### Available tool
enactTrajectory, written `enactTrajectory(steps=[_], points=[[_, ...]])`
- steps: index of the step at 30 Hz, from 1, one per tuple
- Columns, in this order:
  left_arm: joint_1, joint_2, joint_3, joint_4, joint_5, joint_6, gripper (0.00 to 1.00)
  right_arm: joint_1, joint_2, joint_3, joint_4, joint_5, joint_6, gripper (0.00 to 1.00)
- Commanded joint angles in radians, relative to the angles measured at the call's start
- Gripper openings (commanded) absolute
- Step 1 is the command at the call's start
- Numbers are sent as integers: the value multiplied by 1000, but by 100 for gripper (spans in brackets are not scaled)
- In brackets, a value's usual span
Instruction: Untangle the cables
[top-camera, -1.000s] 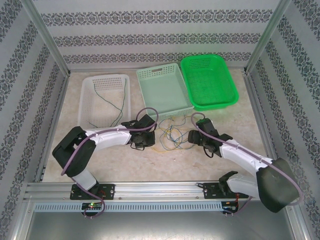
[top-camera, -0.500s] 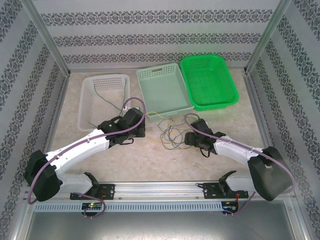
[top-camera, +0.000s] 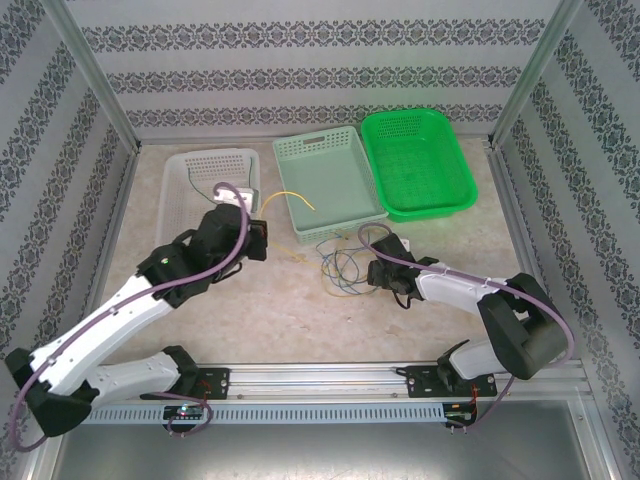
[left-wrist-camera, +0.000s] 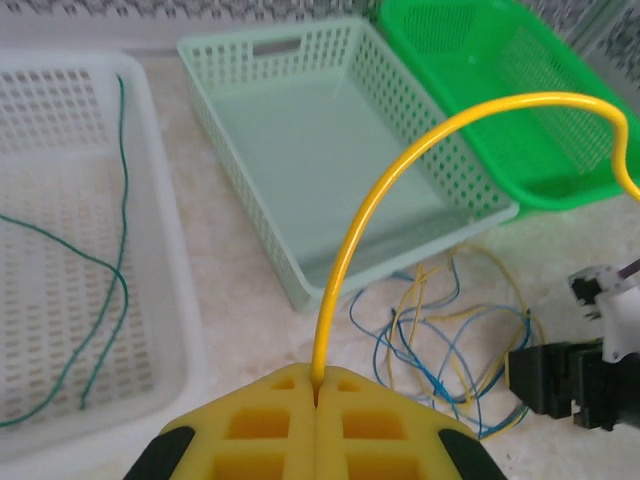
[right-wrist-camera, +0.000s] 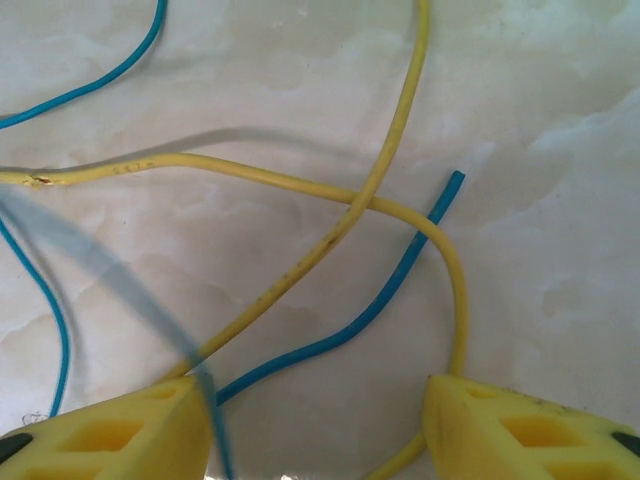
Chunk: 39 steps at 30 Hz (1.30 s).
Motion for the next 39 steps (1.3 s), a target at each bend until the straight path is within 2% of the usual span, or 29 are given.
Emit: enactTrajectory(steps=[1, 6, 11, 16, 20, 26, 33, 39], points=[[-13, -43, 57, -70, -75, 54, 0, 20, 59, -22, -30, -47, 33, 56], [-13, -57, 129, -130, -84, 78, 0, 30, 69, -13, -41, -39, 37, 53], [-13, -76, 153, -107, -64, 105, 0, 46, 39, -10, -52, -22, 34, 52], [-13, -62, 162, -101, -15, 119, 0, 65, -80, 1, -71, -2, -5, 54], [-13, -50, 149, -81, 49, 120, 0, 78, -201, 1, -76, 3, -53, 61], [-13, -44, 81, 21, 122, 102, 0, 163, -330, 26, -43, 8, -144, 65], [-13, -38, 26, 134, 166, 71, 0, 275, -394, 1, 116, 7, -251, 71], [-13, -24, 6, 210, 195, 51, 0, 344, -357, -4, 344, -120, -324, 77]])
